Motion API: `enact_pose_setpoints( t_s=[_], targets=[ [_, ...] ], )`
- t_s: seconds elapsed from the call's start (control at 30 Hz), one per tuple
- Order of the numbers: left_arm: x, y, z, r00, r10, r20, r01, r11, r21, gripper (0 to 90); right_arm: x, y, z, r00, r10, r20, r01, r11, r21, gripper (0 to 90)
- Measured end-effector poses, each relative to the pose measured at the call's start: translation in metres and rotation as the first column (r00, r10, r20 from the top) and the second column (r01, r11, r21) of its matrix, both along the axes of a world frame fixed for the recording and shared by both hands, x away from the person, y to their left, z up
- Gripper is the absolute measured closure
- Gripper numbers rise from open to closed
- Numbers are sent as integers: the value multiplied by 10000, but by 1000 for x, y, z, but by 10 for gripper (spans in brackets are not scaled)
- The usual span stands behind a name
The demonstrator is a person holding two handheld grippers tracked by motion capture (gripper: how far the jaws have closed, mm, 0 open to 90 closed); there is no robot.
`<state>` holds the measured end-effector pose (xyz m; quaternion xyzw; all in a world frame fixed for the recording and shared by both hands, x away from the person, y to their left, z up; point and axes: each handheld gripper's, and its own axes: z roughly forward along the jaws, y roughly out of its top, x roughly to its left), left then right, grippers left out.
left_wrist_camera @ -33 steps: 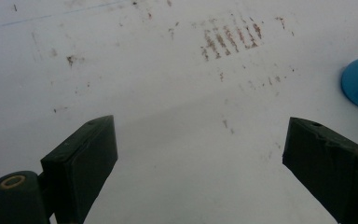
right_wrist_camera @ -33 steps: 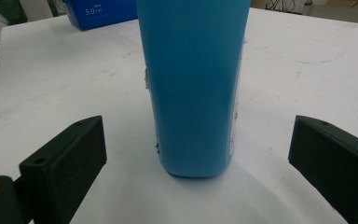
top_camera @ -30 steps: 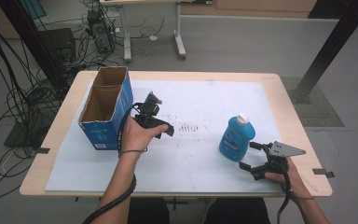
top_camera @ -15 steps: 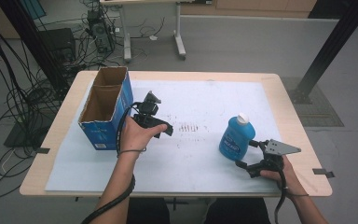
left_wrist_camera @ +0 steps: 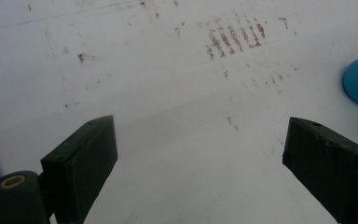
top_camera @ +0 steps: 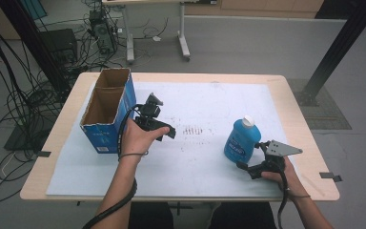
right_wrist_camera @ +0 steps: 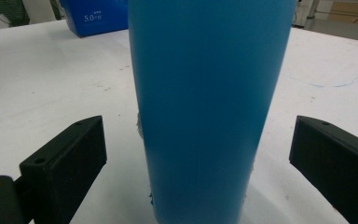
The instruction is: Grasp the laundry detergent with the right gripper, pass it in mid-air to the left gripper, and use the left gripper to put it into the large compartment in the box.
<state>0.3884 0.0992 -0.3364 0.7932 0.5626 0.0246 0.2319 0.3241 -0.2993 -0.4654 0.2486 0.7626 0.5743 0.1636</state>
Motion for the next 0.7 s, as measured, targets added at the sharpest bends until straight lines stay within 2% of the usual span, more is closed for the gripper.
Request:
enact_pose_setpoints(
  t_s=[0.7],
  targets=[
    [2, 0, 1, 10000, -55, -12, 56, 10000, 18, 104, 9, 12, 0, 10000, -53, 14, 53, 10000, 48, 35]
  ],
)
